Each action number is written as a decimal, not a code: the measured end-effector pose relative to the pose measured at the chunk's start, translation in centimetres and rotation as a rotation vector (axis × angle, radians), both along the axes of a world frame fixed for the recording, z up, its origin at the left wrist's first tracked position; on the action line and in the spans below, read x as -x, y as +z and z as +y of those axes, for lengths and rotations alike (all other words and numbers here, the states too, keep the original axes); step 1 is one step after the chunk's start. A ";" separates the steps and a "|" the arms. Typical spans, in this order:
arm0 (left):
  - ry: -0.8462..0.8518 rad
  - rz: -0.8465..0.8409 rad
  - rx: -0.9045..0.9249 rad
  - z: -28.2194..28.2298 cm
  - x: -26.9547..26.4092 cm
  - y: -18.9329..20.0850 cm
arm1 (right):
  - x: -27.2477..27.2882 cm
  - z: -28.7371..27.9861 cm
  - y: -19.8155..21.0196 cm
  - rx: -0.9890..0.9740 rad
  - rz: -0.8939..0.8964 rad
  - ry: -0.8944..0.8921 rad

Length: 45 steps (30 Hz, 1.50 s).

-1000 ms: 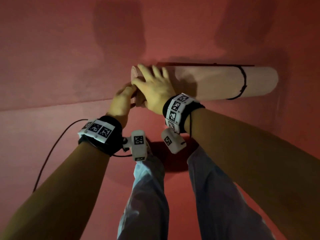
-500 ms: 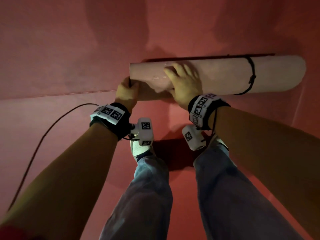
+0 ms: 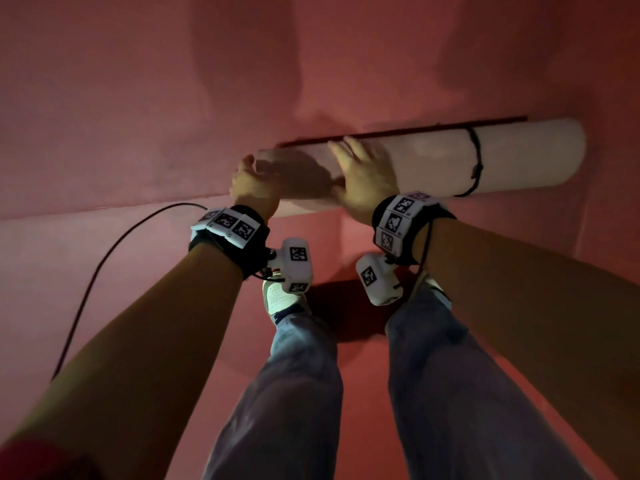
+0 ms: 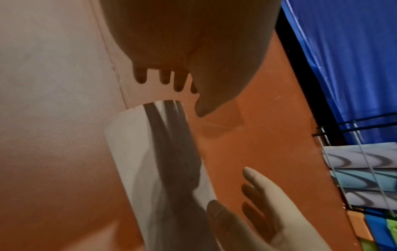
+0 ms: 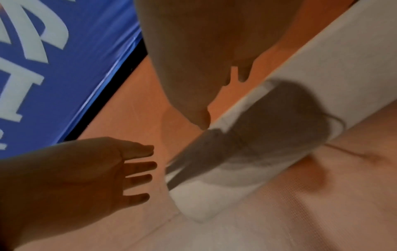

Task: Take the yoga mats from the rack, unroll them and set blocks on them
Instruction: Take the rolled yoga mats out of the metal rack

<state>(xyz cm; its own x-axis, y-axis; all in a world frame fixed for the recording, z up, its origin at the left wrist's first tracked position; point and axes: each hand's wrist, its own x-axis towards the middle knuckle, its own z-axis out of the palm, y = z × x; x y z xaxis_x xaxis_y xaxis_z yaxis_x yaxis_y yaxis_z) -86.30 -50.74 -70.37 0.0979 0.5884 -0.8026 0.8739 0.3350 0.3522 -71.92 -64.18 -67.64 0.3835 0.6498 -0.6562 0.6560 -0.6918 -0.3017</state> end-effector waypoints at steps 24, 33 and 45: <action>-0.259 -0.742 -0.431 5.3 -23.8 72.1 | -18.4 1.8 72.1 -0.587 -0.197 -0.490; -0.477 -0.963 -0.500 -2.9 -29.6 88.2 | -21.5 -7.5 86.7 -0.762 -0.360 -0.588; -0.574 -1.000 -0.480 -21.0 -40.6 91.3 | -32.1 -25.2 89.3 -0.797 -0.372 -0.614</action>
